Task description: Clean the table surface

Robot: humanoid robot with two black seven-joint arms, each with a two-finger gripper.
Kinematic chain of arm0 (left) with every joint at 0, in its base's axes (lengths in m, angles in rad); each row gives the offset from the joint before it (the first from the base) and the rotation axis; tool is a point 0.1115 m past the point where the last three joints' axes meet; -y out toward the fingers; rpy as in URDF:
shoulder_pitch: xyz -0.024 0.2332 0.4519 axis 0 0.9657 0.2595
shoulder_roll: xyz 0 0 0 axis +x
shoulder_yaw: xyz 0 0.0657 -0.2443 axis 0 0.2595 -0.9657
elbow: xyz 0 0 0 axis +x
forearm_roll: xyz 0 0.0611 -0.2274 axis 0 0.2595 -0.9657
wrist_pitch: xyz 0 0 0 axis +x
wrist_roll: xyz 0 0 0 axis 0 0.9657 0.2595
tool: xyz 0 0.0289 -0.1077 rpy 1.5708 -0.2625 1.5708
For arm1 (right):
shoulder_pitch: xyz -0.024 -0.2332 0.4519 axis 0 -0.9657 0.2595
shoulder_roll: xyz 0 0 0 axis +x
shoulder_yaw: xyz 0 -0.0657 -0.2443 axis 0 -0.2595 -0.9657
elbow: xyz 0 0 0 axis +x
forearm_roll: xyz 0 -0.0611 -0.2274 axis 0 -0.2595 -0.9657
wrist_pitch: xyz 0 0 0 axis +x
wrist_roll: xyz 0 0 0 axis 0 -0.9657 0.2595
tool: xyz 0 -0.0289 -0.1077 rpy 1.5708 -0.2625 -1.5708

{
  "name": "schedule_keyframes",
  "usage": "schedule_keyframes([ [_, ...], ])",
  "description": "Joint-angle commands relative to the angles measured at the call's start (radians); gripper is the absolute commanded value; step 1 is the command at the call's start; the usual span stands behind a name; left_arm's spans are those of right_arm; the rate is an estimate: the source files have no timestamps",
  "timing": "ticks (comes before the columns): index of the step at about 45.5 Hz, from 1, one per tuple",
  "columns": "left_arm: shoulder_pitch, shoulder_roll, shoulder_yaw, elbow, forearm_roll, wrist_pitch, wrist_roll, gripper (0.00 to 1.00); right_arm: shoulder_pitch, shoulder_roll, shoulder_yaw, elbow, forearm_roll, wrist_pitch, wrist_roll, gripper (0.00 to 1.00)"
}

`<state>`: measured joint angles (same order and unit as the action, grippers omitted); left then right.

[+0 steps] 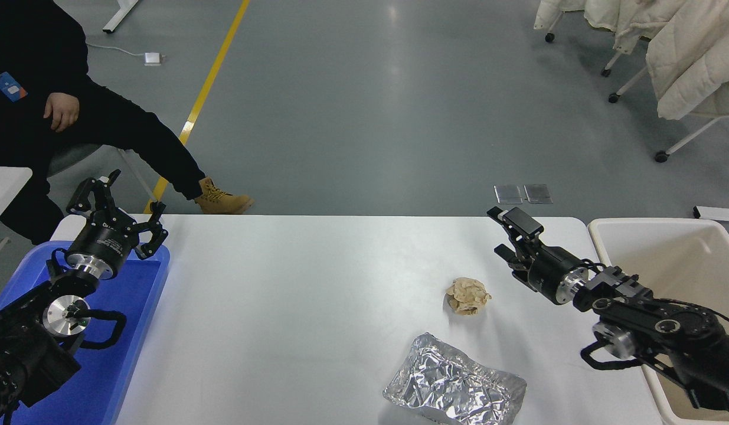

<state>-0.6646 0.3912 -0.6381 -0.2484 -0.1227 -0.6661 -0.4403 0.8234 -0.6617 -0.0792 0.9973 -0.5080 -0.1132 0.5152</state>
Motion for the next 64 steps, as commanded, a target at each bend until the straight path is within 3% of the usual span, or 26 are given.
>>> schedule_keyframes([
  [1,-0.001,0.0,0.0,0.0,0.0,0.0,0.0,1.0,0.028,-0.254,-0.07,0.124,-0.055,0.001,0.0,1.0],
  [10,-0.001,0.0,0.0,0.0,0.0,-0.001,0.0,1.0,0.026,-0.47,-0.034,0.348,-0.052,0.003,0.005,1.0],
  [22,-0.001,0.0,0.0,0.0,0.0,0.0,0.0,1.0,0.031,-0.579,-0.174,0.451,-0.188,0.029,-0.01,1.0],
  [31,-0.001,0.0,0.0,0.0,0.0,-0.001,0.0,1.0,0.034,-0.641,-0.278,0.466,-0.352,0.09,-0.136,1.0],
  [44,-0.001,0.0,-0.002,0.0,0.0,-0.001,0.0,1.0,0.034,-0.707,-0.297,0.65,-0.382,0.219,-0.336,1.0],
  [51,0.0,0.0,0.0,0.0,0.0,-0.001,0.0,1.0,0.036,-0.691,-0.289,0.722,-0.369,0.222,-0.418,1.0],
  [64,-0.001,0.0,-0.002,0.0,0.0,-0.001,0.0,1.0,0.057,-0.53,-0.281,0.718,-0.208,0.204,-0.461,1.0],
])
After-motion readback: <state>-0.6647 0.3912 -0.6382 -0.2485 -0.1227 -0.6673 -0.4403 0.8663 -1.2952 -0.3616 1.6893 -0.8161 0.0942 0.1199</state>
